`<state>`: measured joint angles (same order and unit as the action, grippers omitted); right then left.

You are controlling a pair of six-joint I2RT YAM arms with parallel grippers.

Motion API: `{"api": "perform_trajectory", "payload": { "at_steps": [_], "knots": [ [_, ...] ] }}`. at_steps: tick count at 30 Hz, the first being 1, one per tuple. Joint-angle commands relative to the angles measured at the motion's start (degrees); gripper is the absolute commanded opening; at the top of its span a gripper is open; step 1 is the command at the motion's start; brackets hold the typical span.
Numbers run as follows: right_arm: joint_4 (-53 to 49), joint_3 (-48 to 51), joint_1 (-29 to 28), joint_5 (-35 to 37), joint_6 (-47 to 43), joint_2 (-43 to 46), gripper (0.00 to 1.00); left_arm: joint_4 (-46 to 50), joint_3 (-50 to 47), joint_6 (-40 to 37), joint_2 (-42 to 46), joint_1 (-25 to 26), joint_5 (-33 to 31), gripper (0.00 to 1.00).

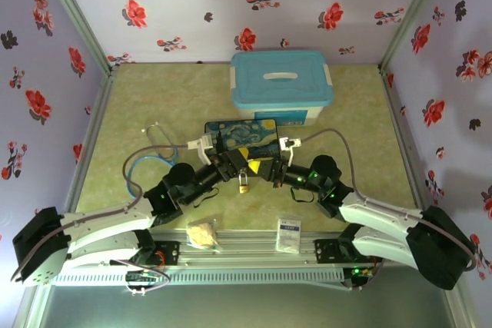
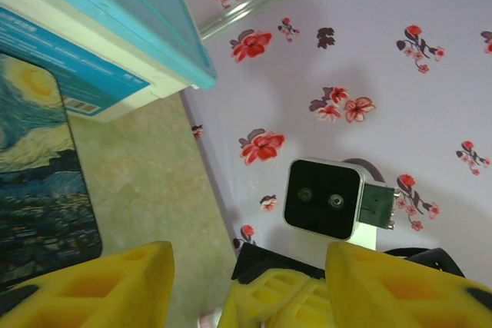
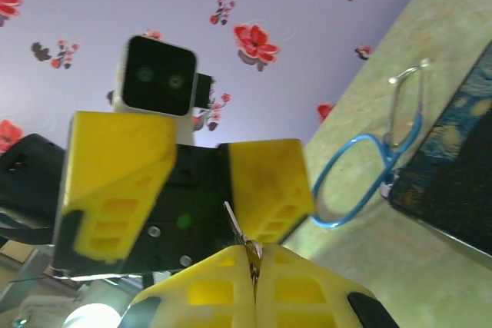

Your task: Unlock the padlock with the key

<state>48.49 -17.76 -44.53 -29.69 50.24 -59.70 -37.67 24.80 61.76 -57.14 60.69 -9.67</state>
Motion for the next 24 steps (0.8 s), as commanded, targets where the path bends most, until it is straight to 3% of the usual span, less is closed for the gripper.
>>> {"api": "perform_trajectory", "payload": {
  "at_steps": [1,9,12,16,20,24],
  "knots": [
    [-7.52,0.25,-0.42,4.20,-4.39,2.12,0.00,7.52,1.38,-3.88,2.65,-0.58,-2.35,0.55],
    [-21.47,-0.26,-0.90,14.02,-8.09,6.29,0.00,23.68,4.15,-2.65,3.46,-0.66,-6.82,0.50],
    [-29.69,-1.57,-1.12,19.40,-9.38,6.31,0.00,31.24,5.79,-1.38,1.19,-0.59,-7.92,0.54],
    [-31.26,-0.22,-1.22,22.43,-9.30,7.27,0.00,31.55,4.63,-2.77,-2.24,-0.23,-7.29,0.64],
    [-32.83,0.61,-1.17,23.37,-9.19,8.44,0.00,29.78,2.87,-4.26,-6.15,0.81,-7.57,0.63],
    [-34.48,1.06,-1.30,23.28,-9.11,8.89,0.00,32.42,4.95,-4.64,-10.70,6.08,-14.48,0.63]
  ]
}}
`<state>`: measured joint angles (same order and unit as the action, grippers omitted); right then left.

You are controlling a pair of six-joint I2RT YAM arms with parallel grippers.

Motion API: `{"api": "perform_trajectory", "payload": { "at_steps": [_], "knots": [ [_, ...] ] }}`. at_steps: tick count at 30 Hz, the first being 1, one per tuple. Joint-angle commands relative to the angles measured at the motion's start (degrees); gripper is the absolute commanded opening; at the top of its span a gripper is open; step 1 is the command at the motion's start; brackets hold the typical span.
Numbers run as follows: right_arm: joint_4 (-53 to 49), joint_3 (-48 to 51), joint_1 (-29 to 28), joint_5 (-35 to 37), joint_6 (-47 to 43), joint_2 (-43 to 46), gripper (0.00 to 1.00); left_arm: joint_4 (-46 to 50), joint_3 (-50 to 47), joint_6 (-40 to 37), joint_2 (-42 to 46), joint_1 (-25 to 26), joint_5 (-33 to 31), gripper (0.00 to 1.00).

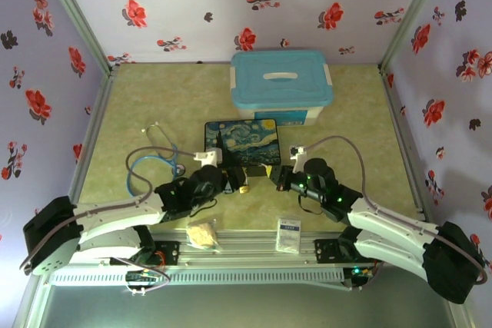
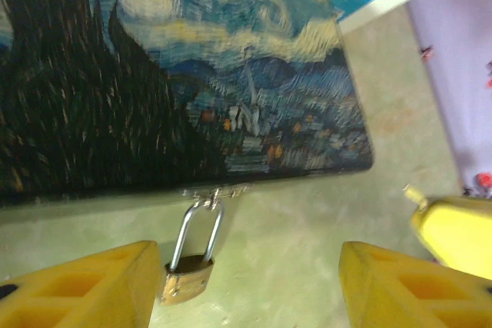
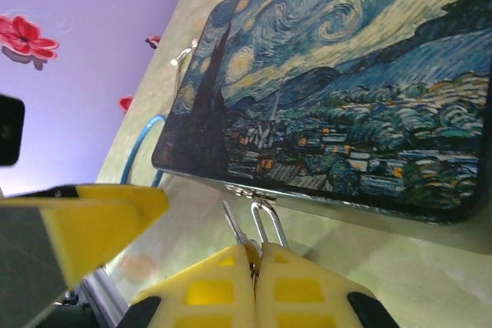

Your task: Unlock the padlock with the key

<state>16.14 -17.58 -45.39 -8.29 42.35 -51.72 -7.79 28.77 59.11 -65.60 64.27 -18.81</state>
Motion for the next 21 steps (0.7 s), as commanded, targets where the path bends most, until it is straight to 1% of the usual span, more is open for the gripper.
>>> {"api": "perform_trajectory", "payload": {
  "at_steps": [1,4,10,15,21],
  "knots": [
    [-2.69,1.05,-0.42,2.04,-1.22,1.21,0.00,1.55,0.49,-1.25,-3.56,2.46,-5.05,0.63],
    [-3.52,1.79,-0.47,2.41,-1.21,2.08,0.00,-2.24,-0.77,-1.05,-7.51,2.51,-4.09,0.62],
    [-4.65,2.07,-0.58,1.91,-1.25,2.21,0.00,-2.11,1.51,-3.99,-13.22,2.48,-3.09,0.62],
    [-3.32,2.77,-0.65,1.68,0.01,2.34,0.00,-2.76,1.94,-5.58,-16.34,1.11,-2.86,0.62],
    [-4.91,2.73,-0.70,1.46,0.02,3.05,0.00,-7.91,4.09,-10.55,-21.40,0.23,2.19,0.62]
  ]
}}
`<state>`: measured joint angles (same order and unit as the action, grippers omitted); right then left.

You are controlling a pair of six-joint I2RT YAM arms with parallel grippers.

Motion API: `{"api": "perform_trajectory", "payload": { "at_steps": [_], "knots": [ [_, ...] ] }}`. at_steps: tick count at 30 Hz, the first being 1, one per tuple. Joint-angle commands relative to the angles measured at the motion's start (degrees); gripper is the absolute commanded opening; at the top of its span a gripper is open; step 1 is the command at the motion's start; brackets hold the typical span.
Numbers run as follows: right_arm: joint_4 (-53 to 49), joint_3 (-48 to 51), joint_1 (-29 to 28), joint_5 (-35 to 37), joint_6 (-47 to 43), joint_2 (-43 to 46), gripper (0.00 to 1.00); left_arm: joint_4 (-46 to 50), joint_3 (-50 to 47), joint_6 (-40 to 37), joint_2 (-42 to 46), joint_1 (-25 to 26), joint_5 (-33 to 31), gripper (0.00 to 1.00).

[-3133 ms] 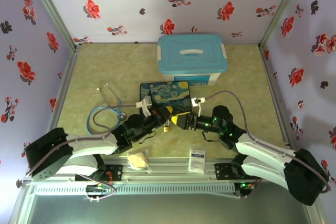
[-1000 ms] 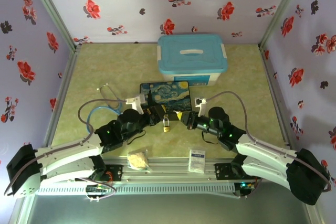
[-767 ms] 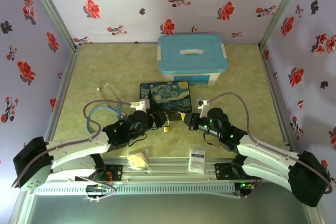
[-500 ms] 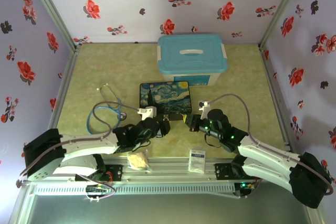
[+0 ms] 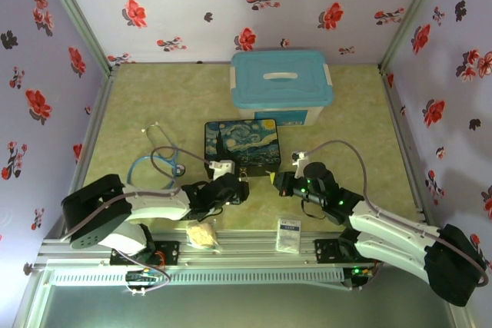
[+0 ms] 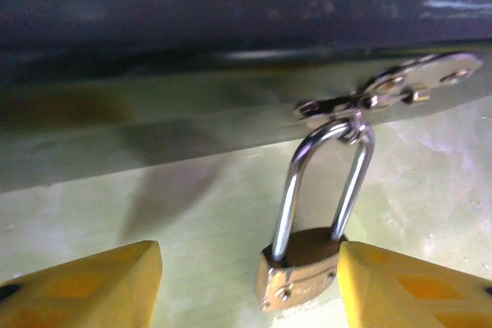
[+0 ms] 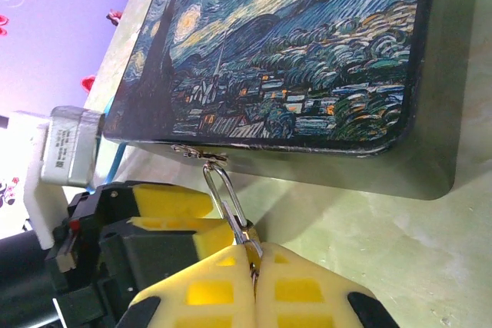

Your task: Unlock the padlock with the key

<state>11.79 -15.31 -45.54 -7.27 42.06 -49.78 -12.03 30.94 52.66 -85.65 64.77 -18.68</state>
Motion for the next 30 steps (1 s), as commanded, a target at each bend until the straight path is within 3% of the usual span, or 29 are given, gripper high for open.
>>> {"api": "perform_trajectory", "payload": {
  "at_steps": [1,8,12,17,22,30],
  "knots": [
    [-1.14,0.46,-0.53,0.36,0.36,1.39,0.00,-3.96,2.14,-4.02,-2.01,-0.26,2.33,0.62],
    [-3.22,1.49,-0.64,1.03,0.87,4.14,0.00,-2.56,4.04,-2.36,-5.56,-0.35,2.43,0.59],
    [-3.12,2.27,-0.78,1.55,1.35,4.59,0.00,-5.22,2.63,-0.71,-6.43,-0.39,3.06,0.53],
    [-2.79,2.48,-1.30,1.98,1.36,3.91,0.00,-6.87,1.81,0.42,-6.21,-0.29,3.13,0.37],
    [-1.66,2.39,-2.16,2.26,1.18,1.90,0.00,-6.12,2.28,1.03,-6.66,-0.18,2.81,0.36],
    [1.34,3.10,-3.68,3.04,1.97,-0.83,0.00,-9.41,0.69,3.32,-6.37,0.52,2.24,0.25]
  ]
}}
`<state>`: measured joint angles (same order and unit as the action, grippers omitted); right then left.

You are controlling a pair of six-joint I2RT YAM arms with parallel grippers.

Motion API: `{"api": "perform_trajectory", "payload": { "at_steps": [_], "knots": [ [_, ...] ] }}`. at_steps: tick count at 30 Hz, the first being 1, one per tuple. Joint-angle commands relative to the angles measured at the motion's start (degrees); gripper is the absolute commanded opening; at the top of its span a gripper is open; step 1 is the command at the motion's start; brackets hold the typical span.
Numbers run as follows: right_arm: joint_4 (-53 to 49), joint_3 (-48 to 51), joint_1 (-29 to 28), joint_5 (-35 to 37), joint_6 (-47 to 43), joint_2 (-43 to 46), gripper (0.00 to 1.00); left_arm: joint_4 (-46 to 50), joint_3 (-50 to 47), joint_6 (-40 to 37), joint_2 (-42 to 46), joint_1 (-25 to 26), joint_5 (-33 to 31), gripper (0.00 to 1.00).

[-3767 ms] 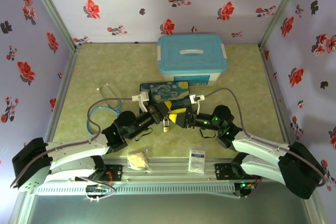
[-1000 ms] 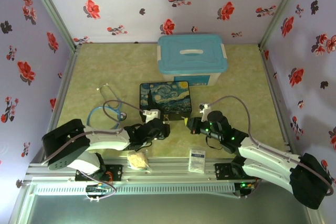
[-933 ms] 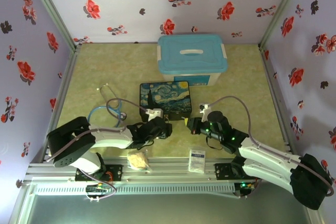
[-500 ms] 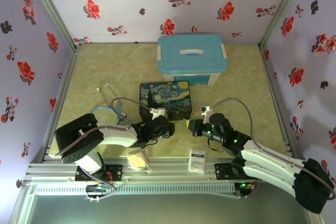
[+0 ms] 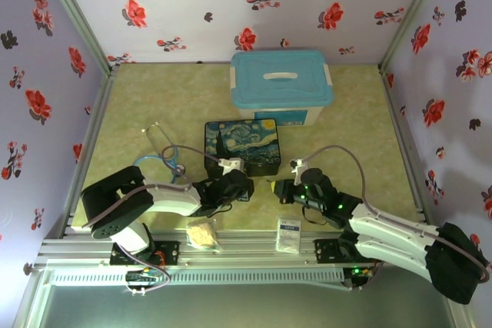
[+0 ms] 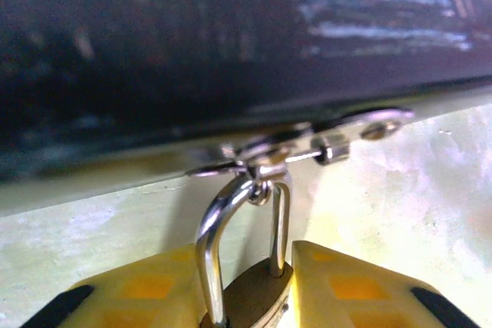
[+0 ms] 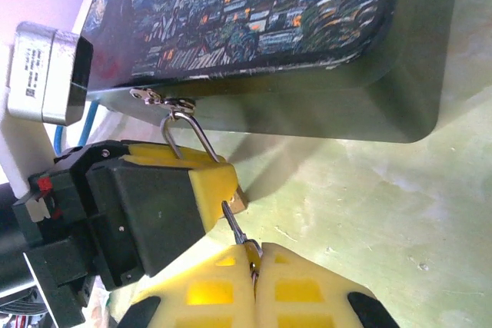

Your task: Unlock the padlock with the key

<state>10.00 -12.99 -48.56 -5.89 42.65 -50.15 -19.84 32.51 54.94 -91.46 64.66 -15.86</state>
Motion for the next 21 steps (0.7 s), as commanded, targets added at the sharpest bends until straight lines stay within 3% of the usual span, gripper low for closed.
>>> {"api": "perform_trajectory", "payload": {
  "at_steps": [1,4,7,9,21],
  "knots": [
    [3.50,0.90,-0.75,1.67,1.47,-0.72,0.00,-1.65,-0.81,1.22,-0.69,0.84,-0.88,0.24],
    [4.71,1.22,-1.19,1.76,1.97,-1.53,0.00,-1.83,-0.41,1.51,-1.60,1.17,-1.26,0.25],
    [5.68,1.30,-1.69,1.76,2.58,-2.28,0.00,-3.23,-0.67,2.19,-2.19,1.20,-1.24,0.17],
    [6.23,1.45,-1.98,1.84,3.31,-2.88,0.00,-3.23,-0.56,2.64,-1.93,1.25,-1.22,0.16],
    [3.44,1.66,-1.99,5.13,18.95,-7.28,0.00,-9.83,-4.28,9.34,3.67,1.01,-1.59,0.10]
  ]
}}
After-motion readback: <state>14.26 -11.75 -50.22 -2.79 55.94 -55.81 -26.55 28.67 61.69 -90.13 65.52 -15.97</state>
